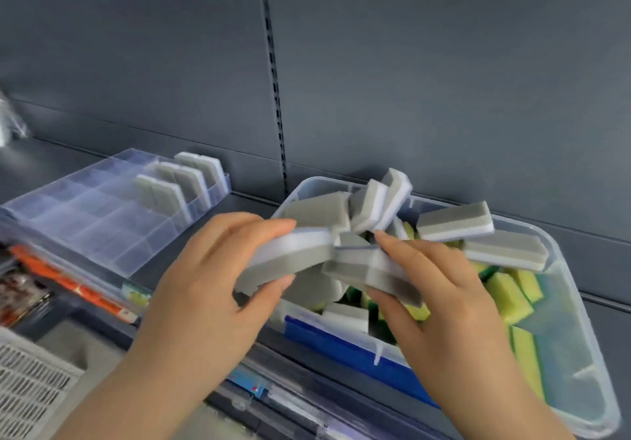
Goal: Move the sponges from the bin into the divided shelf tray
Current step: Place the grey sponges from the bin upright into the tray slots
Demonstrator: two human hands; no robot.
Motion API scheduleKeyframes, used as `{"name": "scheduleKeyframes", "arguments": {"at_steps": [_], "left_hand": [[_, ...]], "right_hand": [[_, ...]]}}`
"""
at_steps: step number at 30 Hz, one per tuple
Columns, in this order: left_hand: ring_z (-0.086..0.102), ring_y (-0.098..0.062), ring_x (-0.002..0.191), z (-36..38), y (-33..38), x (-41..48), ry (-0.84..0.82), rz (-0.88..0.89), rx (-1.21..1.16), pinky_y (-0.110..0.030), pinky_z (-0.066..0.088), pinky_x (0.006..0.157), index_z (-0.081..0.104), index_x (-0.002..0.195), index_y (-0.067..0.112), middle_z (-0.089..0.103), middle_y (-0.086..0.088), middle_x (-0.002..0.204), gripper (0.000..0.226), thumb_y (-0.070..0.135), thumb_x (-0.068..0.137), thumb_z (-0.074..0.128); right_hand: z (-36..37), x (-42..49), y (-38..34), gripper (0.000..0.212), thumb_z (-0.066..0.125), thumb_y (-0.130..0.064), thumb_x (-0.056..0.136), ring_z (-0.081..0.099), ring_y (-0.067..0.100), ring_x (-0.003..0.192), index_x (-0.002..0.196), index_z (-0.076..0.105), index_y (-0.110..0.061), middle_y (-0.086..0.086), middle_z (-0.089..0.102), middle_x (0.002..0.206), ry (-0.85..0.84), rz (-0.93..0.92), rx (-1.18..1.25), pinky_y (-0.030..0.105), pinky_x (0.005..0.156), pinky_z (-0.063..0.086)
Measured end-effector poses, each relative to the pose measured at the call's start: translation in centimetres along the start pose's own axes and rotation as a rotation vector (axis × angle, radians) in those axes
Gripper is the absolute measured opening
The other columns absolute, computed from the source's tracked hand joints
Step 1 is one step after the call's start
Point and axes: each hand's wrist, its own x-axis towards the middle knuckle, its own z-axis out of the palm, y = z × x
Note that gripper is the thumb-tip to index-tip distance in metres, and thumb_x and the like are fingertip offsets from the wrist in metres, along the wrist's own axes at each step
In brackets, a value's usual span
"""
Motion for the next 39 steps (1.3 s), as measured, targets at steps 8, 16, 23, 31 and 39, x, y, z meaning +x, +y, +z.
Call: {"name": "scheduleKeyframes", "arguments": {"at_steps": [8,16,23,31,39], "left_hand": [[0.033,0.024,0.109,-11.0,-12.6,-6.7,0.130,-0.027,0.003,0.002,0.024,0.090,0.054,0.118,0.030,0.044,0.028,0.108,0.053,0.023,0.068,0.069],[0.038,0.022,0.106,-16.8,-23.9,-11.1,0.096,-0.184,-0.030,-0.001,0.035,0.080,0.051,0.119,0.040,0.042,0.036,0.116,0.052,0.032,0.073,0.073],[0.039,0.022,0.106,-15.5,-32.0,-7.2,0.029,-0.218,-0.104,0.003,0.027,0.086,0.048,0.123,0.039,0.043,0.036,0.115,0.061,0.016,0.074,0.076],[0.031,0.031,0.103,-13.3,-41.3,0.7,-0.030,-0.213,-0.074,0.001,0.034,0.078,0.048,0.125,0.040,0.041,0.040,0.109,0.058,0.019,0.077,0.073],[0.034,0.029,0.102,-11.1,-47.6,6.0,-0.085,-0.161,-0.157,0.005,0.027,0.084,0.046,0.122,0.039,0.043,0.035,0.110,0.049,0.035,0.078,0.067]], "right_hand": [[10.6,0.8,-13.6,0.050,0.066,-0.024,0.073,0.050,0.010,0.093,0.122,0.056,-0.017,-0.010,0.056,0.101,0.017,-0.050,0.046,0.014,0.085,0.038],[19.0,2.0,-21.6,0.056,0.077,-0.014,0.072,0.051,0.006,0.094,0.123,0.056,-0.023,-0.017,0.054,0.104,-0.163,-0.008,0.080,0.006,0.079,0.039],[25.1,7.8,-21.7,0.050,0.075,-0.011,0.072,0.049,0.004,0.090,0.120,0.060,-0.013,-0.013,0.053,0.102,-0.210,0.031,-0.011,0.011,0.082,0.036],[33.3,16.0,-19.0,0.049,0.070,-0.014,0.078,0.049,0.008,0.095,0.125,0.056,-0.014,-0.014,0.049,0.107,-0.217,0.187,-0.029,0.022,0.082,0.036],[36.6,19.6,-18.2,0.049,0.074,-0.014,0.075,0.053,0.009,0.089,0.122,0.060,-0.016,-0.009,0.057,0.108,-0.314,0.286,-0.131,0.014,0.079,0.037]]}}
